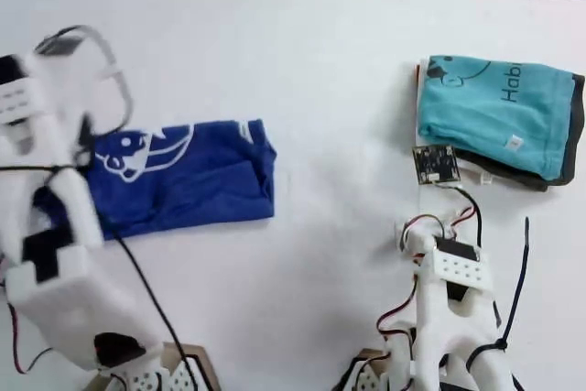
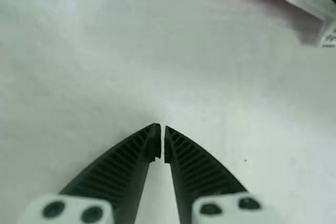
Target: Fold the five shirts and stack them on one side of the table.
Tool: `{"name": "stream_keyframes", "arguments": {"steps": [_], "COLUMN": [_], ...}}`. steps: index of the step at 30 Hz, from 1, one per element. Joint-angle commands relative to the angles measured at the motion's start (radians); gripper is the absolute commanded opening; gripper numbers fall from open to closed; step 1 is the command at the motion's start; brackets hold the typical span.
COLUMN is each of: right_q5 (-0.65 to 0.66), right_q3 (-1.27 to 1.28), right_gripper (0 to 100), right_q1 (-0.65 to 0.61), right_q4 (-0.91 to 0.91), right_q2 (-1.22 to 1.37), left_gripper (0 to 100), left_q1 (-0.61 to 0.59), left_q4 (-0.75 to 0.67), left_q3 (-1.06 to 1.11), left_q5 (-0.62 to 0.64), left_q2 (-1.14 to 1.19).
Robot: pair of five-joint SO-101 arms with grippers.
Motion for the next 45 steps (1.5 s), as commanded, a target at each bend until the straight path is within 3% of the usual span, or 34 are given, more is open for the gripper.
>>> {"name": "stream_keyframes", "arguments": {"steps": [1,10,20,32,35,38,45], "right_q5": [0.006,0.006,0.006,0.006,0.006,0.006,0.006], "right_q3": [-0.005,-0.005,-0.005,-0.005,-0.005,-0.005,-0.005], "right_gripper": [2.0,2.0,2.0,2.0,2.0,2.0,2.0], "right_q1": [-0.005,-0.005,-0.005,-0.005,-0.005,-0.005,-0.005], "right_q4": [-0.018,-0.018,-0.018,-0.018,-0.018,-0.018,-0.018], "right_q2": [-0.035,-0.035,-0.035,-0.035,-0.035,-0.035,-0.035], "left_gripper": [3,3,3,3,13,21,18], "left_q1": [0.157,0.482,0.634,0.713,0.713,0.707,0.658], "left_q4": [0.015,-0.012,-0.112,-0.207,-0.201,-0.181,0.008], "left_q3": [0.004,-0.024,-0.042,-0.039,-0.041,-0.042,-0.260], "left_q5": [0.054,0.184,0.190,0.245,0.245,0.245,0.241], "left_q2": [-0.107,-0.095,0.107,0.132,0.132,0.121,0.114]}}
